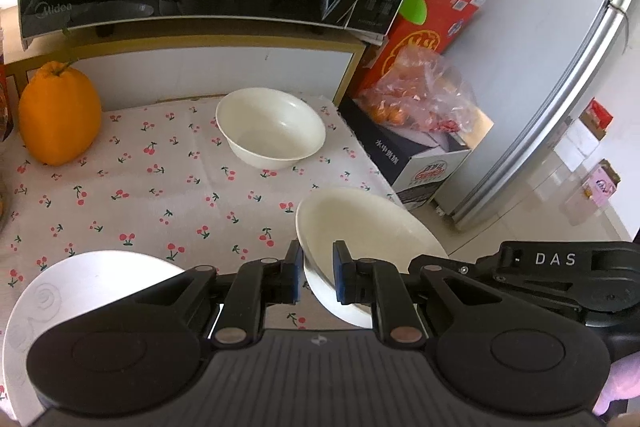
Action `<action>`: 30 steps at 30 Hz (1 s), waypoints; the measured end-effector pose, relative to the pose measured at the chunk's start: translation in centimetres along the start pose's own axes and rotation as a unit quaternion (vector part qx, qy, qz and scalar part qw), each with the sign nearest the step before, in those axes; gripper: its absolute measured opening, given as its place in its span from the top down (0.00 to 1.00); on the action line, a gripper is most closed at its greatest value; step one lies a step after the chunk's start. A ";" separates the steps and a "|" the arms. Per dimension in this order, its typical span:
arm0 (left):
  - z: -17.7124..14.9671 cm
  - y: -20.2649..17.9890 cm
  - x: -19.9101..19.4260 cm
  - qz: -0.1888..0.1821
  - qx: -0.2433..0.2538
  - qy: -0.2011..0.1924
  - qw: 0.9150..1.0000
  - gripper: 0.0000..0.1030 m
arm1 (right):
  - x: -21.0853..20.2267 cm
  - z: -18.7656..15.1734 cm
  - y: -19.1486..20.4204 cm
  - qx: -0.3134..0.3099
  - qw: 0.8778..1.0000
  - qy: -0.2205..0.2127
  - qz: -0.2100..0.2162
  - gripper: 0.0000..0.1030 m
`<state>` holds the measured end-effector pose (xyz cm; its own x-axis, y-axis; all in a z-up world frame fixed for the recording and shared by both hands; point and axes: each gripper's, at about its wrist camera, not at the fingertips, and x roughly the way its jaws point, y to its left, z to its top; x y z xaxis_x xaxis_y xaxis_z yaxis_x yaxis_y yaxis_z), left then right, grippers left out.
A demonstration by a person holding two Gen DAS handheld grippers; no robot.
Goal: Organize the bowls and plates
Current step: 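Lift the cream bowl and carry it over the white bowl stack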
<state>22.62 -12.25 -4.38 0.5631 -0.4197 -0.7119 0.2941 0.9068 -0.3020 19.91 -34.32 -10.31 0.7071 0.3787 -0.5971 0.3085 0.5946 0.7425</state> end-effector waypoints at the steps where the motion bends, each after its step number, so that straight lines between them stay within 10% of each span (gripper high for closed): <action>1: 0.0 0.0 -0.2 -0.001 -0.002 -0.001 1.000 0.87 | -0.2 0.0 0.1 0.000 1.000 0.000 0.003 0.80; 30: -3.8 -2.3 -5.2 0.021 -0.003 0.031 0.999 0.87 | -5.5 -2.8 0.8 -0.057 0.996 0.063 -0.006 0.80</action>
<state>16.11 -12.05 -2.36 0.5253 -0.3784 -0.7621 0.2673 0.9237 -0.2744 14.54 -33.94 -7.25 0.6161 0.4534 -0.6441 0.2363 0.6736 0.7003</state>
